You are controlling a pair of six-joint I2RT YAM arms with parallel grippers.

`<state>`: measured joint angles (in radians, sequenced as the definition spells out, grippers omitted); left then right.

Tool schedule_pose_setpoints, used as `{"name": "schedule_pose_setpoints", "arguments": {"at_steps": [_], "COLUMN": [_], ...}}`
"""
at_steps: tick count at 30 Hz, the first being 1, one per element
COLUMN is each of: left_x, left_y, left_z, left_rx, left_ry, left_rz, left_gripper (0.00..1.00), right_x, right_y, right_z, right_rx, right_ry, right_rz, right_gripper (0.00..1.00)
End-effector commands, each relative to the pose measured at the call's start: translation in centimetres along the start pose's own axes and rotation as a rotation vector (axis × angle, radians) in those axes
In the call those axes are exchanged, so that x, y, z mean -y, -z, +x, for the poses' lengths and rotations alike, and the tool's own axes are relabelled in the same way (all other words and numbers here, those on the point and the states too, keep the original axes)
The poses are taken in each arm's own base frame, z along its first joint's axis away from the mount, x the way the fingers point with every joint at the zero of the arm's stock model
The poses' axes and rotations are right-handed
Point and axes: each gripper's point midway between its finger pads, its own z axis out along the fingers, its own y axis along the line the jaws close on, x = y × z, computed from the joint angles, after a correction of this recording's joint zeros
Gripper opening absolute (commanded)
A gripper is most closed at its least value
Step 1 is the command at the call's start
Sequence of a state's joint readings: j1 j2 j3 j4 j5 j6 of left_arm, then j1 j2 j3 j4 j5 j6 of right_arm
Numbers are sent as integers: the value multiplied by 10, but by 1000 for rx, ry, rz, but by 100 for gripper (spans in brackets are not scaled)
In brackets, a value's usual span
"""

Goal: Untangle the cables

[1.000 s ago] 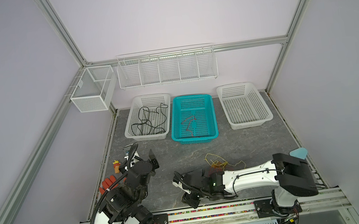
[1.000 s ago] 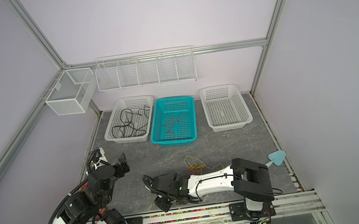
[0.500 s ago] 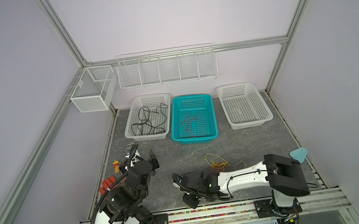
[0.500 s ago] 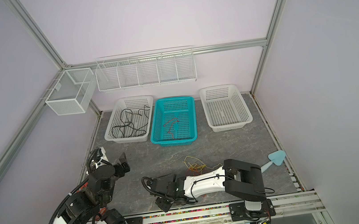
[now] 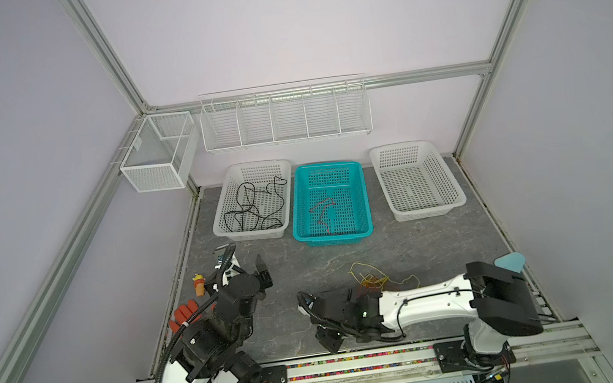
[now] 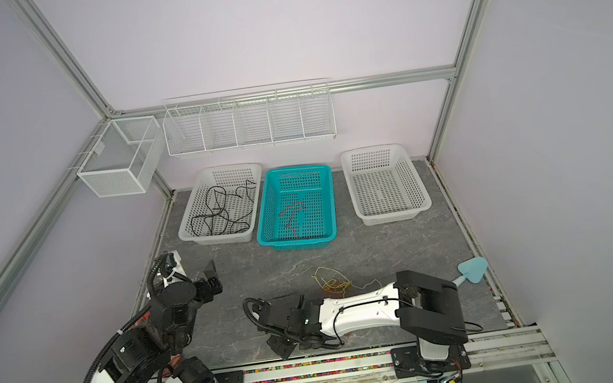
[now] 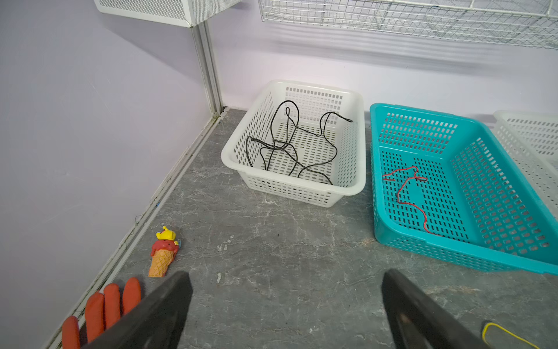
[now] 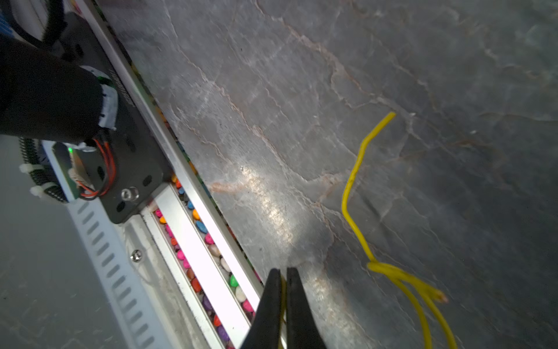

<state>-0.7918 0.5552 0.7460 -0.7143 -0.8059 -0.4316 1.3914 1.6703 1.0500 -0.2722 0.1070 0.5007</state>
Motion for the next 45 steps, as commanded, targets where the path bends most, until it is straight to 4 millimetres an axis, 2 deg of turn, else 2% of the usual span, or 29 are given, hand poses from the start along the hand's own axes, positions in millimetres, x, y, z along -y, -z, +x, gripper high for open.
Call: {"name": "schedule_pose_setpoints", "arguments": {"at_steps": [1, 5, 8, 16, 22, 27, 33, 37, 39, 40, 45], "left_x": [0, 2, 3, 4, 4, 6, 7, 8, 9, 9, 9], "left_y": [-2, -3, -4, -4, -3, -3, -3, -2, -2, -2, -1], "left_z": [5, 6, 8, 7, 8, 8, 9, 9, 9, 9, 8], "left_rx": [-11, -17, -23, -21, -20, -24, -24, -23, -23, -21, -16], "left_ry": [-25, -35, -42, -48, -51, -54, -54, -51, -51, -48, -44], "left_rz": [-1, 2, 9, 15, 19, 31, 39, 49, 55, 55, 62], "left_gripper": [99, 99, 99, 99, 99, 99, 99, 99, 99, 99, 99], "right_x": [7, 33, 63, 144, 205, 259, 332, 386, 405, 424, 463], "right_y": [38, 75, 105, 203, 246, 267, 276, 269, 261, 263, 244], "right_z": [-30, -49, -61, -95, -107, -115, -122, -121, -124, -119, -122], "right_rx": [104, 181, 237, 464, 578, 637, 688, 666, 647, 647, 630], "right_ry": [18, -23, -60, -228, -402, -571, -757, -895, -931, -977, -1062], "right_rz": [43, 70, 114, 241, 329, 388, 424, 412, 397, 410, 377], "right_gripper": [7, 7, 7, 6, 6, 6, 9, 10, 10, 10, 14]}}
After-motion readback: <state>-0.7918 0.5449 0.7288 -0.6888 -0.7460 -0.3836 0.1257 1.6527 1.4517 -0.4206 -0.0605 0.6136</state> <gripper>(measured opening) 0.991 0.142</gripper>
